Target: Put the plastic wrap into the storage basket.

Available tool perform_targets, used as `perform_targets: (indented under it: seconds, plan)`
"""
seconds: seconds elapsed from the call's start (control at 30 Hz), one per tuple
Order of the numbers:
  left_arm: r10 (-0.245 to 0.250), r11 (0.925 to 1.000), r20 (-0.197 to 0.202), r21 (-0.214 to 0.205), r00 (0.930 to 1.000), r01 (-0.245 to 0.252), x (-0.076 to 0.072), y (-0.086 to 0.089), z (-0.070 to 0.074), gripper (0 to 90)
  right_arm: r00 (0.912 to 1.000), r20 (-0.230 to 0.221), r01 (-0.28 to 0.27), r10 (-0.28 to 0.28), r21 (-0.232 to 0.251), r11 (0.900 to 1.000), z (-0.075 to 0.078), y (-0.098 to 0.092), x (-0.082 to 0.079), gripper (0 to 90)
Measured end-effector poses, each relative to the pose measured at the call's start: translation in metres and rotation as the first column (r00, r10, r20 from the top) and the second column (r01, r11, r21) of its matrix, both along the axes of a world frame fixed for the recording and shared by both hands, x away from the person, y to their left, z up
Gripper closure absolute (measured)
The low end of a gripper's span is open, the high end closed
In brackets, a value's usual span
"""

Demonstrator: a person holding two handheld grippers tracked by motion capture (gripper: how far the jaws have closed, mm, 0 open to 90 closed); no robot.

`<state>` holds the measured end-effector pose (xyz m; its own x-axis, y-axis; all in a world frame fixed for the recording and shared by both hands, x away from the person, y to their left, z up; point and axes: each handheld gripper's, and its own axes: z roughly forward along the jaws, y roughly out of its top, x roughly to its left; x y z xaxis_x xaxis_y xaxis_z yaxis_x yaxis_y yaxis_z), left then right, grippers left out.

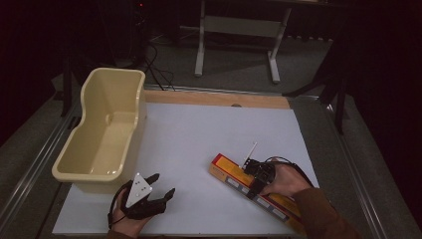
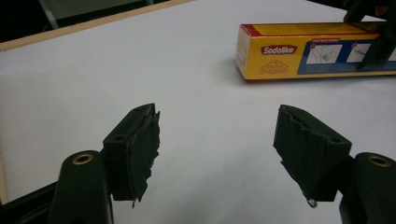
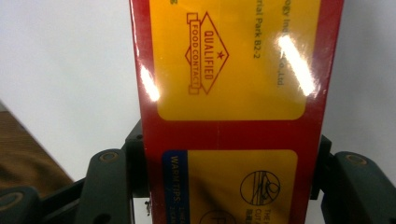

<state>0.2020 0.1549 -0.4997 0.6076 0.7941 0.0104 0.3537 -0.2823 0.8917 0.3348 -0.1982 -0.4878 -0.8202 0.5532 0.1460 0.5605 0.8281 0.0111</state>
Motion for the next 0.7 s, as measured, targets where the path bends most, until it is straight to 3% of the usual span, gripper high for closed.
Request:
perform_targets:
  seconds: [0.13,0.37,0.63,0.7]
  plan:
    - [-0.001,1.0,0.0,0.0,1.0,0.001,0.0,0.0,0.0,30.6,0.9969,-0.056,0.057,-0.055,0.035,0.9977,0.001,-0.001,0.001,40.7]
    - [0.005,1.0,-0.002,-0.001,1.0,-0.005,0.0,0.001,0.0,30.7,0.9909,-0.075,0.12,-0.112,0.104,0.9874,0.01,0.002,0.001,40.7]
    - [0.005,1.0,-0.002,-0.001,1.0,-0.005,0.0,0.001,0.0,30.7,0.9776,-0.114,0.197,-0.177,0.193,0.9612,0.016,0.005,0.004,40.9]
    - [0.005,1.0,-0.003,-0.002,1.0,-0.005,0.0,0.001,0.0,30.7,0.9725,-0.13,0.219,-0.193,0.225,0.9494,0.018,0.006,0.006,40.9]
